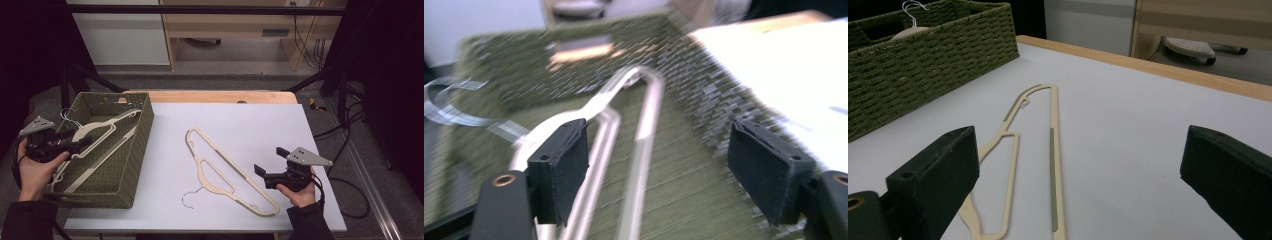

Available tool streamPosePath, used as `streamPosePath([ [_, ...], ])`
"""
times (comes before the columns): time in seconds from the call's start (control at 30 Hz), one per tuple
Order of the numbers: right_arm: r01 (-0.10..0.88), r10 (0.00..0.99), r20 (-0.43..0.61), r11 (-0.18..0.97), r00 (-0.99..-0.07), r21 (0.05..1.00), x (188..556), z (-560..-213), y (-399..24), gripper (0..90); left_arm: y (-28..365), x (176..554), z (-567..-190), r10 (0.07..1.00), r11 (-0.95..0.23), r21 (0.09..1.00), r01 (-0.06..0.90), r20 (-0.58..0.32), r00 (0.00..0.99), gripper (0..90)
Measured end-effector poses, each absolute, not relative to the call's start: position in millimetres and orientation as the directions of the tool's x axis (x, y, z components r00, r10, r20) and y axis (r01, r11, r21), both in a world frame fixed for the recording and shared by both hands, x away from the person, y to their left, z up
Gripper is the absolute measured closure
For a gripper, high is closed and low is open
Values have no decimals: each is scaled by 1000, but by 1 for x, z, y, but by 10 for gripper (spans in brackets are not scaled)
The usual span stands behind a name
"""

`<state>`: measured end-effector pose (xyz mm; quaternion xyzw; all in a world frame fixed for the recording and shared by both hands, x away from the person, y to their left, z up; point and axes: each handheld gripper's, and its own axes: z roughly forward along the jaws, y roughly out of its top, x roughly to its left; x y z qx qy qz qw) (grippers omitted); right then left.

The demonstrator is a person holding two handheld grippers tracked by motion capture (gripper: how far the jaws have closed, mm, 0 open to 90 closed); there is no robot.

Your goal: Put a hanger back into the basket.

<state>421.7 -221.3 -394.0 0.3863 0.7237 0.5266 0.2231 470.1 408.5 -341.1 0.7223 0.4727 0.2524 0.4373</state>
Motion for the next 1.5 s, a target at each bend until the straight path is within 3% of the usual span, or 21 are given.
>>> streamPosePath([
  [0.37,318,792,83,145,-605,937,421,-394,-223,29,347,453,-333,830,-193,919,343,-33,557,135],
  [0.6,316,790,85,142,-607,938,420,-395,-224,27,294,438,-338,757,-231,930,286,-13,653,113],
  [1.17,314,778,81,154,-624,937,419,-395,-221,28,204,418,-364,642,-343,909,237,43,765,147],
  [1.5,314,773,82,157,-629,936,417,-397,-220,31,169,420,-397,589,-421,860,288,17,808,200],
])
